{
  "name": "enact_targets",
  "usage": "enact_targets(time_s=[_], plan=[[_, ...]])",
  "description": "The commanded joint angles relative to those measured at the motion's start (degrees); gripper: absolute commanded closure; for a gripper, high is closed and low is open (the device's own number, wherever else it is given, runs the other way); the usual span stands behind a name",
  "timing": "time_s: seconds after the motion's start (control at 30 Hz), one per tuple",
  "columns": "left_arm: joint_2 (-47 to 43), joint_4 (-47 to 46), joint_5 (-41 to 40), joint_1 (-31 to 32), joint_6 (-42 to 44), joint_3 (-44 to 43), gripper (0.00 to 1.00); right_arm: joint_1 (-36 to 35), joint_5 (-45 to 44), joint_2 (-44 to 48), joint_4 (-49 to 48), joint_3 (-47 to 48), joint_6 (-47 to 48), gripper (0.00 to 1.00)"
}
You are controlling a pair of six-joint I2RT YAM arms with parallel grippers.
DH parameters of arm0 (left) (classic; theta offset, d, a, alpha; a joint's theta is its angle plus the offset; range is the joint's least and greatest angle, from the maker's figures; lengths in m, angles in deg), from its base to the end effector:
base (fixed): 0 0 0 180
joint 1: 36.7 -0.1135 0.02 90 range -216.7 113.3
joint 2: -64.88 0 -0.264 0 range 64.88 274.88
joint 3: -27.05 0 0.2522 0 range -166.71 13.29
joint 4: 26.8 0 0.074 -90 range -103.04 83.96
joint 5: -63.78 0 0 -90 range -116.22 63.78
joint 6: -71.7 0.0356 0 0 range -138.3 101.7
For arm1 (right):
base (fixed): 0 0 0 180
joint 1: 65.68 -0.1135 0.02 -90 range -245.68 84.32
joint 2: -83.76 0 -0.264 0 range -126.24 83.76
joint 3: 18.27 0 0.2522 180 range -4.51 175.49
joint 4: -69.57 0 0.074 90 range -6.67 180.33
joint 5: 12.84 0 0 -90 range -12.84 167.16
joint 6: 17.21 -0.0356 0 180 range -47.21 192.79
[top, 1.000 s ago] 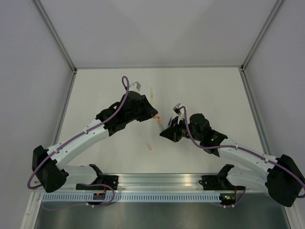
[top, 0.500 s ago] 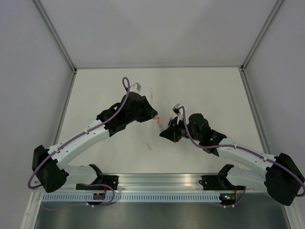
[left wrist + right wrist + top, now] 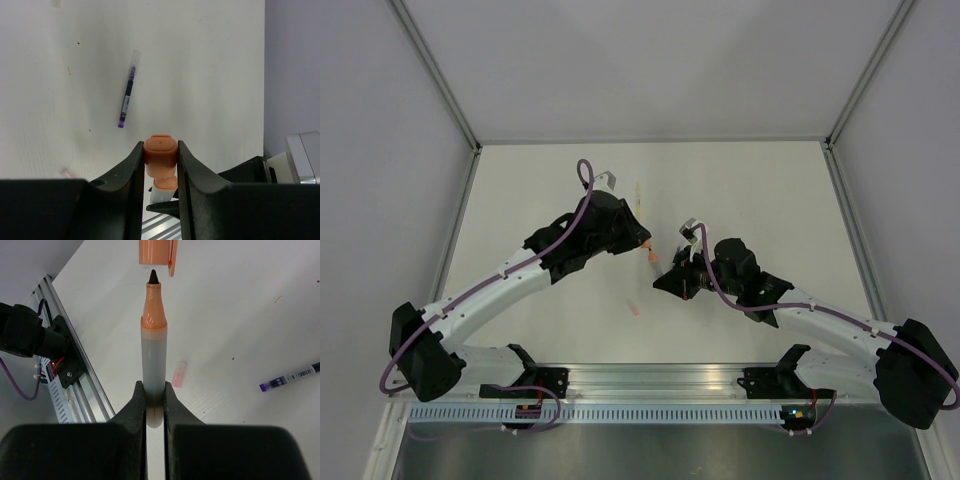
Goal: Insert the pens into the pen caps
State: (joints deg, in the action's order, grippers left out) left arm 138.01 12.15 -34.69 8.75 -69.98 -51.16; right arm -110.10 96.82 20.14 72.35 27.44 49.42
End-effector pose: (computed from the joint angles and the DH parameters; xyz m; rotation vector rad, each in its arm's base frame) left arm 0.2039 -0.1996 0.3276 -0.2128 2.2610 -0.7959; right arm 0.1654 0.1788 0.2345 -0.6198 1.9833 1.0921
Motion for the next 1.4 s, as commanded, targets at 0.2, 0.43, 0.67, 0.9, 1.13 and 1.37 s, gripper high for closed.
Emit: enact_targets(time_s=[0.2,0.43,0.67,0.9,1.13,1.37], plan=[[0.5,-2.2,3.5,0.3,-1.1,-0.2,0.98,-0.3,0.1,-0.5,-2.5,2.7,-0.4,1.0],[0.4,-3.6,5.0,1.4,-0.4,2.2,0.98,-0.3,-1.3,-0.5,-2.1,2.8,-0.4,1.0],[0.2,-4.4,5.7,1.4,1.3,5.5,0.98,-0.3,-2.4,-0.4,-2.4,2.9,-0.8,1.0],[-0.4,-6.8,11.2,1.5,3.8,8.8,0.98,-0.3,-3.3,-1.5,-0.5,5.1,0.3,1.0],[-2.2,-7.1,14.9,1.7,5.1,10.7,0.8,-0.2,-3.5,0.0,1.2,6.7,1.5,1.0],[-7.7,-7.7,16.1,1.7,6.5,9.8,0.36,-0.2,1.0,2.3,2.8,6.8,2.8,1.0]])
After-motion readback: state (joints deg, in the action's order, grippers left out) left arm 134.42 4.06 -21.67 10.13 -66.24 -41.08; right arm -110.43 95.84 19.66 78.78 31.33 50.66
